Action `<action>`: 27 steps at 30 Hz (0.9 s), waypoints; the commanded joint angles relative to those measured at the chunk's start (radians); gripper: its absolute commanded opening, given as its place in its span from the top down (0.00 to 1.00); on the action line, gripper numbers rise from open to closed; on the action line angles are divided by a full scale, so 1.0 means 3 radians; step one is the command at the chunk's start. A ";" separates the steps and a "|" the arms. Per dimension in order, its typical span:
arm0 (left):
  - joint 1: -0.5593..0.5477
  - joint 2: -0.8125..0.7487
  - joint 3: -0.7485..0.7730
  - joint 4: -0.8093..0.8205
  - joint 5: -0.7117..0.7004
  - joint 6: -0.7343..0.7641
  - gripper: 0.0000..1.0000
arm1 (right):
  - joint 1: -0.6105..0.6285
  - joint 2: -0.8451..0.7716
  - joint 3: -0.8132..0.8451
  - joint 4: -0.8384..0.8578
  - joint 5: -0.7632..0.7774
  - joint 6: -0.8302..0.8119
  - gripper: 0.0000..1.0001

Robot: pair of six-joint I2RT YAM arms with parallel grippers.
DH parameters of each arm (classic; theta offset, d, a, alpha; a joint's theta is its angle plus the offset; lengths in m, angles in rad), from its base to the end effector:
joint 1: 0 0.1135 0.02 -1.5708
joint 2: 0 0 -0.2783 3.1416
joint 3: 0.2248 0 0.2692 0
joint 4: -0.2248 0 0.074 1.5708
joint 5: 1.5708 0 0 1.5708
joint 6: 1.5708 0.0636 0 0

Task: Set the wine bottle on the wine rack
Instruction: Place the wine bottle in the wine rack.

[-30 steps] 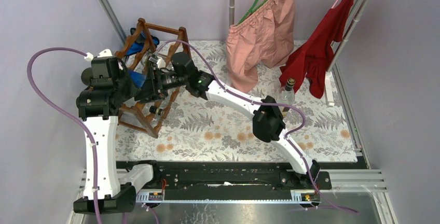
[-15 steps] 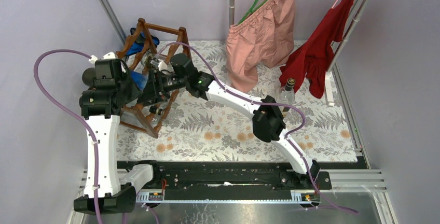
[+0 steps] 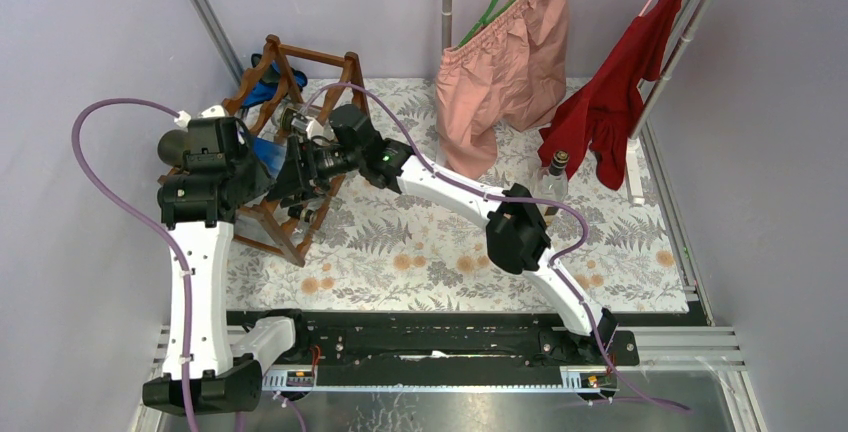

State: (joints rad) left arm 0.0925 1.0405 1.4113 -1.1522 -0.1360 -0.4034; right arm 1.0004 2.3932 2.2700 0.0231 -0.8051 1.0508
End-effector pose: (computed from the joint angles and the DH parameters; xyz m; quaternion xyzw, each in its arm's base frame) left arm 0.1977 0.0270 0.4081 -0.2513 0.8864 0.0026 0.3887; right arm 0.2904 0.5375 0.3184 -0.2455 0.6887 0.6784 0.0717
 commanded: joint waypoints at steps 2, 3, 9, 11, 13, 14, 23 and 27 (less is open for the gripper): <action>0.0018 0.0073 -0.0143 0.0214 -0.0217 0.0110 0.66 | 0.0000 -0.0223 0.0085 0.0222 -0.0213 0.0006 0.36; 0.0016 0.0075 -0.0147 0.0226 -0.0220 0.0108 0.66 | -0.0003 -0.0218 0.0099 0.0216 -0.0220 0.0000 0.36; 0.0016 0.0091 -0.0200 0.0285 -0.0255 0.0102 0.66 | -0.0032 -0.0224 0.0057 0.0205 -0.0256 -0.0018 0.36; 0.0019 0.0085 -0.0221 0.0303 -0.0274 0.0102 0.66 | -0.0042 -0.0222 0.0041 0.0191 -0.0260 -0.0039 0.35; 0.0016 0.0085 -0.0252 0.0331 -0.0298 0.0112 0.66 | -0.0053 -0.0216 0.0043 0.0186 -0.0259 -0.0063 0.33; 0.0017 0.0085 -0.0258 0.0339 -0.0306 0.0119 0.66 | -0.0052 -0.0207 0.0053 0.0189 -0.0261 -0.0063 0.33; 0.0023 0.0145 -0.0281 0.0389 -0.0413 0.0181 0.65 | -0.0053 -0.0166 0.0074 0.0206 -0.0274 -0.0064 0.31; 0.0021 0.0174 -0.0262 0.0389 -0.0448 0.0224 0.65 | -0.0064 -0.0182 0.0059 0.0192 -0.0284 -0.0084 0.30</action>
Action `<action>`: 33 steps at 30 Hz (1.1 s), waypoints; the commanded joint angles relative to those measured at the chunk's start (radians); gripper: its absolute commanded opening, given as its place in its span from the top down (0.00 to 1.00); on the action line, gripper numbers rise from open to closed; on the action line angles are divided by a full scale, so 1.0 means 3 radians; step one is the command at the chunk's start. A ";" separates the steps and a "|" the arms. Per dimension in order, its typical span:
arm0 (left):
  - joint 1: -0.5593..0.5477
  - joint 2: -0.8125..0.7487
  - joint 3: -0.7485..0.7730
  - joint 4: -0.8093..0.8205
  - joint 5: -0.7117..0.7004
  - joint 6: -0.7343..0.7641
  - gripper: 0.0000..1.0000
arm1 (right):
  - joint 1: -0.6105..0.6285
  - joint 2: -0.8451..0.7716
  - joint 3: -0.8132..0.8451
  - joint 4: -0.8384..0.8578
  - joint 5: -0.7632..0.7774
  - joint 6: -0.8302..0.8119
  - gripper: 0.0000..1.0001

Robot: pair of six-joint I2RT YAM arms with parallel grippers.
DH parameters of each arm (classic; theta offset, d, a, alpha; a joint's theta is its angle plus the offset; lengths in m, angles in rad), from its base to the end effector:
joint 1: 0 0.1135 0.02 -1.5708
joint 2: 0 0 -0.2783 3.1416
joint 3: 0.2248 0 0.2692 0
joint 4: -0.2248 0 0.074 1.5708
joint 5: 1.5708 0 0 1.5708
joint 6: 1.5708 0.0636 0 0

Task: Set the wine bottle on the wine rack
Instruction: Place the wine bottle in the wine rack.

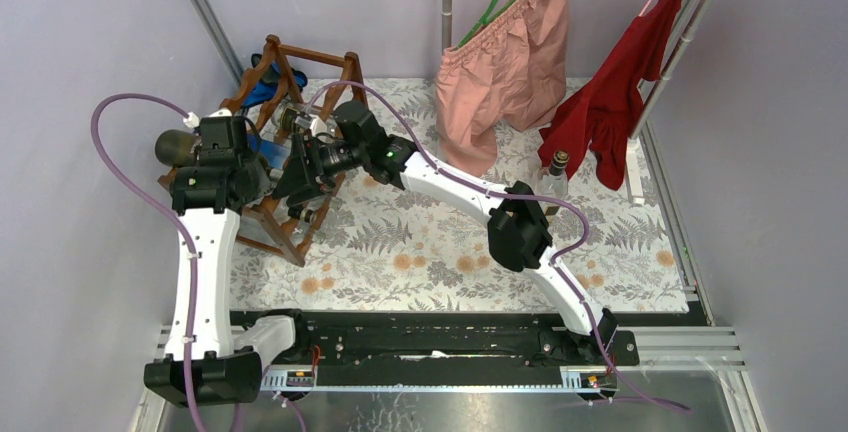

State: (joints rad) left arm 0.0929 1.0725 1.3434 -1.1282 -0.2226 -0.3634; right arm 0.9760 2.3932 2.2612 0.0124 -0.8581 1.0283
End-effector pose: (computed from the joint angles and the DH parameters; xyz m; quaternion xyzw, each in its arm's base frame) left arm 0.2106 0.0337 0.3832 -0.2484 0.8983 0.0563 0.3579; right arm 0.3001 0.5295 0.3140 -0.2582 0.6873 0.6761 0.0627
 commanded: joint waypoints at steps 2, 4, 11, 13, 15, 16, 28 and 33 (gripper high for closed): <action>0.0023 0.0071 -0.0030 0.0304 -0.0193 0.0101 0.65 | -0.0001 -0.0199 0.0067 0.0222 -0.0115 -0.0039 0.30; 0.0023 0.0067 -0.0027 0.0304 -0.0202 0.0103 0.65 | -0.0009 -0.0236 0.0040 0.0201 -0.0118 -0.0108 0.29; 0.0020 0.0038 0.0163 0.0168 0.0164 0.0086 0.66 | -0.0011 -0.0287 0.0006 0.0248 -0.0178 -0.0189 0.28; 0.0022 0.0013 0.0249 0.0071 0.0214 0.0075 0.66 | -0.0011 -0.0301 0.0001 0.0233 -0.0196 -0.0223 0.28; 0.0023 -0.0026 0.0318 -0.0021 0.0239 0.0050 0.66 | -0.0008 -0.0310 -0.0007 0.0222 -0.0202 -0.0246 0.28; 0.0021 -0.0044 0.0332 -0.0054 0.0249 0.0040 0.66 | -0.0011 -0.0312 -0.0010 0.0220 -0.0202 -0.0255 0.28; 0.0021 -0.0095 0.0637 -0.0262 0.0402 0.0019 0.65 | -0.0011 -0.0406 -0.0086 0.0011 -0.0215 -0.0556 0.19; 0.0021 -0.0032 0.1036 -0.0326 0.0616 0.0090 0.62 | -0.0074 -0.0523 -0.0050 -0.0357 -0.0299 -0.1096 0.12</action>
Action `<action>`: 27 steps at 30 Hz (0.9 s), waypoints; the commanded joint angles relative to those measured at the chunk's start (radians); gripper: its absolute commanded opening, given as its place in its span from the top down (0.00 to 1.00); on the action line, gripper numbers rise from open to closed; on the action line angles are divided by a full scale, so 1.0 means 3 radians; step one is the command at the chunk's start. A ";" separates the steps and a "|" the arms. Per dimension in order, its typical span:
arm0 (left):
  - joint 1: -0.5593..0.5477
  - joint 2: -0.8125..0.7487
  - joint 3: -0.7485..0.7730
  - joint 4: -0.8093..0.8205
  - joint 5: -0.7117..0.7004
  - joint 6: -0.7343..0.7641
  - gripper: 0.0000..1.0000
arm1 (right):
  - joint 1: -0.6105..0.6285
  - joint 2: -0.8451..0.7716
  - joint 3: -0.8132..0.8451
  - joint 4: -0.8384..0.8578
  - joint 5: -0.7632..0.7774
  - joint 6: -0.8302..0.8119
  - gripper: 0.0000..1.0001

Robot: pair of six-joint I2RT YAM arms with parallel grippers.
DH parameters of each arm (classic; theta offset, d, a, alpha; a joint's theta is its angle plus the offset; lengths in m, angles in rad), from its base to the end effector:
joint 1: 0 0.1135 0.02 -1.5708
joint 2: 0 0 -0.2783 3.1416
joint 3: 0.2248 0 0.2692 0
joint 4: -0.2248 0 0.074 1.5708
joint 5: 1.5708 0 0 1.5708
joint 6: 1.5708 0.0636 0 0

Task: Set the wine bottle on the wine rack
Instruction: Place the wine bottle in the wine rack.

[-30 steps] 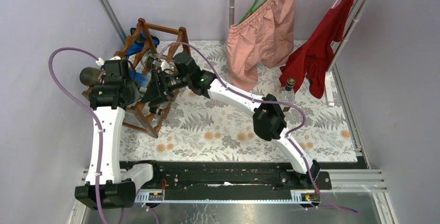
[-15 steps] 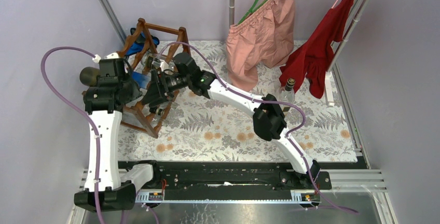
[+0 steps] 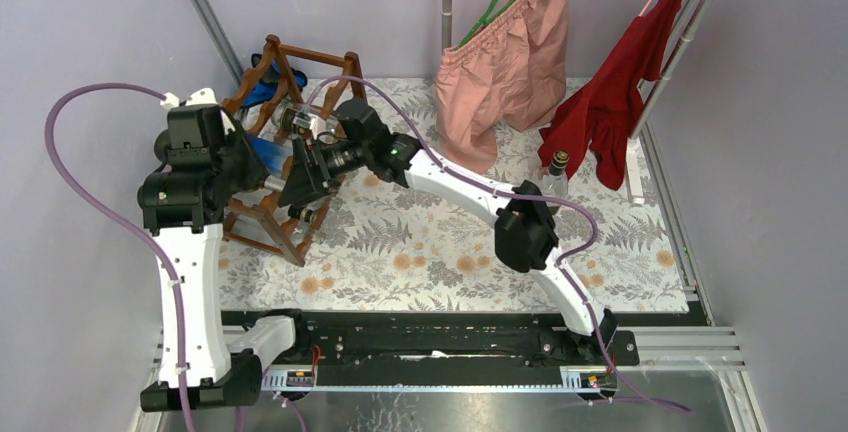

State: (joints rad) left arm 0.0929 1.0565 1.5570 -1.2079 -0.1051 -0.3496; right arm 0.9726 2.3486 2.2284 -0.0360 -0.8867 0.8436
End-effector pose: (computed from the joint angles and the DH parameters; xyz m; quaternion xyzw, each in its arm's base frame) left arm 0.1874 0.0242 0.4452 -0.2205 0.8801 -0.0062 0.4205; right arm 0.2948 0.5201 0.3221 -0.3224 0.6672 0.6633 0.1041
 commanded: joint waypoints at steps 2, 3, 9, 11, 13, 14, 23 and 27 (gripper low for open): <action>0.0023 0.0012 0.0441 -0.0027 0.0325 0.0110 0.55 | -0.0086 -0.0429 0.0101 -0.0399 -0.0273 -0.0795 0.01; 0.0020 -0.0003 0.0476 0.0011 0.0421 0.0136 0.52 | -0.0095 -0.0463 0.0131 -0.0576 -0.0275 -0.1010 0.00; 0.0023 -0.0197 0.0335 0.0577 0.0917 0.0116 0.37 | -0.0116 -0.0604 0.0331 -0.1632 -0.0054 -0.2218 0.00; 0.0023 -0.0289 0.0210 0.0836 0.1058 0.0038 0.23 | -0.0155 -0.0710 0.0310 -0.1911 0.0044 -0.2638 0.00; 0.0023 -0.0397 0.0025 0.1141 0.1223 -0.0098 0.04 | -0.0225 -0.0897 0.0162 -0.1988 0.0104 -0.3029 0.00; 0.0023 -0.0451 -0.0071 0.1289 0.1288 -0.0181 0.02 | -0.0267 -0.1004 0.0063 -0.1985 0.0105 -0.3218 0.00; 0.0016 -0.0496 -0.0558 0.2271 0.1821 -0.0684 0.01 | -0.0911 -0.1891 -0.0649 -0.1715 0.0136 -0.4064 0.00; -0.0010 -0.0545 -0.0868 0.2831 0.2112 -0.0902 0.01 | -0.1050 -0.2036 -0.0444 -0.2185 0.0235 -0.4296 0.00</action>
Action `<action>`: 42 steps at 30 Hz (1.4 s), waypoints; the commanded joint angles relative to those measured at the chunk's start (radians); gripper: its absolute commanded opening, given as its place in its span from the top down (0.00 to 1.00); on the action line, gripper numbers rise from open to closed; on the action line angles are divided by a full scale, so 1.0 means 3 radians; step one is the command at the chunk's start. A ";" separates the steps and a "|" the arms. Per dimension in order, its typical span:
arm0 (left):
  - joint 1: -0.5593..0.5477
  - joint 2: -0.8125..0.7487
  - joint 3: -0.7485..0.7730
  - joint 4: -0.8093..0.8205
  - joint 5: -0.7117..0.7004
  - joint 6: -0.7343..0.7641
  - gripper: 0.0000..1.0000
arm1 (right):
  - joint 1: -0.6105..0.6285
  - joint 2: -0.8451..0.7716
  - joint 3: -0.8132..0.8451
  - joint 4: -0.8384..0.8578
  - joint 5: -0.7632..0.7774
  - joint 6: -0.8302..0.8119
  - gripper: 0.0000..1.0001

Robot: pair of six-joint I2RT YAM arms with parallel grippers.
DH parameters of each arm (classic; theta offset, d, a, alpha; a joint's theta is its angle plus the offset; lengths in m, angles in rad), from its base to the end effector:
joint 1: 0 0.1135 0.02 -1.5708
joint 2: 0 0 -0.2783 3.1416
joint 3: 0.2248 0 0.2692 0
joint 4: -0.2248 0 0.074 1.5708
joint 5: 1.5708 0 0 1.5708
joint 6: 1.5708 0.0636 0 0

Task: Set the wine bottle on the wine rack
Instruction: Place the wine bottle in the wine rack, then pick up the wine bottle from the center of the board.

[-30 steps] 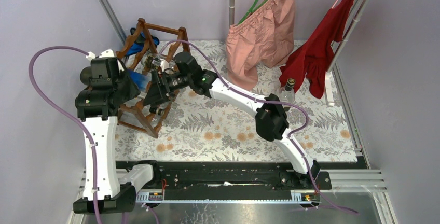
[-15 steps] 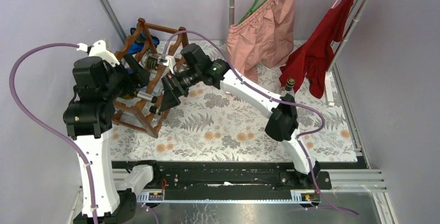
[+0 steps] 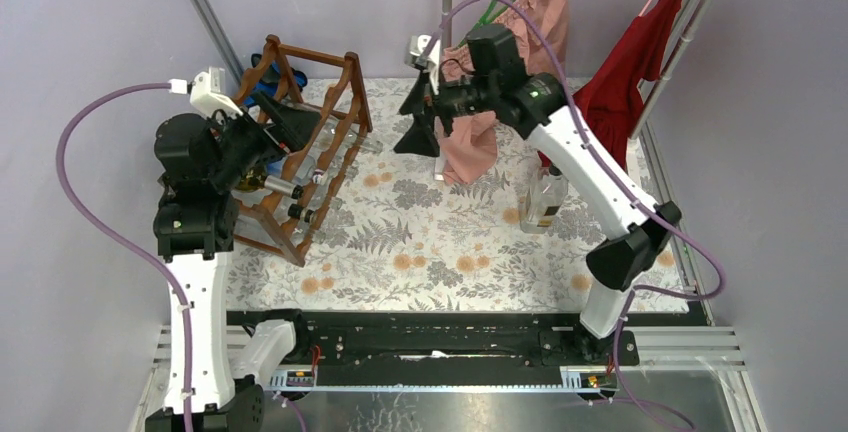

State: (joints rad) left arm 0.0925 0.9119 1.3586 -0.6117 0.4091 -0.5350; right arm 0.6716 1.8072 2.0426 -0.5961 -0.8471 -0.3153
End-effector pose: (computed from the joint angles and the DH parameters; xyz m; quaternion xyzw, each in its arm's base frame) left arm 0.1924 -0.0076 0.4793 -0.1057 0.7511 -0.2901 0.5835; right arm 0.3109 0.3080 0.4626 -0.5610 0.5496 0.4246 0.4504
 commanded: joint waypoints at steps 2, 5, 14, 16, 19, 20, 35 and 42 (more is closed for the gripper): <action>-0.0080 -0.0055 -0.0325 0.1079 0.0461 -0.0381 0.01 | -0.0063 -0.0300 0.0269 -0.0572 0.0315 -0.0561 0.00; -0.0371 -0.0026 -0.0341 0.1254 0.0225 -0.0303 0.01 | -0.0099 -0.0494 0.0165 -0.0723 0.0858 -0.0688 0.00; -0.1876 0.0552 -0.0108 0.1405 -0.0473 0.0460 0.01 | -0.0724 -0.1165 -0.0463 -0.0877 0.1641 -0.0855 0.01; -0.1958 0.0601 -0.0220 0.1607 -0.0437 0.0479 0.01 | -0.0837 -0.1316 -0.0636 -0.0944 0.1807 -0.0900 0.02; -0.1987 0.0642 -0.0387 0.1885 -0.0347 0.0424 0.01 | -0.1074 -0.1501 -0.0883 -0.1024 0.2028 -0.0885 0.03; -0.1990 0.0664 -0.0411 0.1928 -0.0331 0.0415 0.01 | -0.1152 -0.1546 -0.0951 -0.1073 0.2095 -0.0899 0.05; -0.2055 0.0886 -0.0446 0.2005 -0.0267 0.0414 0.01 | -0.1553 -0.1563 -0.1396 -0.1369 0.2352 -0.0891 0.21; -0.2098 0.0798 -0.0623 0.2007 -0.0278 0.0333 0.01 | -0.1553 -0.1505 -0.1568 -0.1547 0.2082 -0.0790 0.28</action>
State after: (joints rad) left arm -0.5220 1.1706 1.1992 -0.0761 0.3290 -0.4313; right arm 0.2092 1.3636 1.5867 -1.0180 -0.1768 -0.5690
